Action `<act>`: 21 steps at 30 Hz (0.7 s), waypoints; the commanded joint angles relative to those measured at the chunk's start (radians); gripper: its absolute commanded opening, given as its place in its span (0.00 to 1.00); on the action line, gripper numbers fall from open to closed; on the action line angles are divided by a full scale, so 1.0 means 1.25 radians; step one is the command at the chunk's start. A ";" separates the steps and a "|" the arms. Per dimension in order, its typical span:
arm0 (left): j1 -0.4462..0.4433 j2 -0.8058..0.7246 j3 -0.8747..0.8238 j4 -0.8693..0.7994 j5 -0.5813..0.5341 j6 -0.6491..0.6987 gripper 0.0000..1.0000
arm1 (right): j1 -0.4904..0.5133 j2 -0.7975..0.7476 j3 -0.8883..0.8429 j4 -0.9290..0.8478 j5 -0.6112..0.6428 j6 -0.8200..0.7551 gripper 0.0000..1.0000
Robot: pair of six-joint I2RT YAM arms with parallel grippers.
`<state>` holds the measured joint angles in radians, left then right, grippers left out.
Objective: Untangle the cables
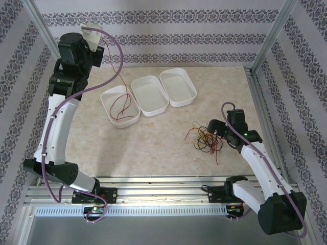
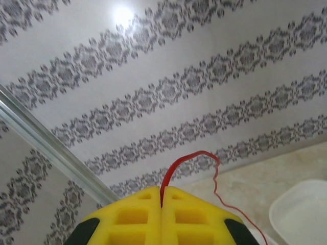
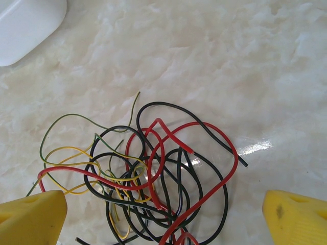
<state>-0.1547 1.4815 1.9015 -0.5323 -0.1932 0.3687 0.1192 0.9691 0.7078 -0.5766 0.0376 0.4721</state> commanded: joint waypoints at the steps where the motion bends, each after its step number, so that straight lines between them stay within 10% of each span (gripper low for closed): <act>1: 0.009 -0.048 -0.039 -0.042 -0.027 -0.042 0.00 | -0.008 -0.004 0.003 -0.016 0.022 0.006 0.98; 21: -0.142 -0.196 -0.282 -0.272 -0.055 -0.218 0.00 | -0.008 -0.015 -0.011 -0.008 0.021 0.018 0.98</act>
<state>-0.3012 1.2488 1.5761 -0.7868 -0.2558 0.1761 0.1192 0.9684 0.7074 -0.5766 0.0452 0.4759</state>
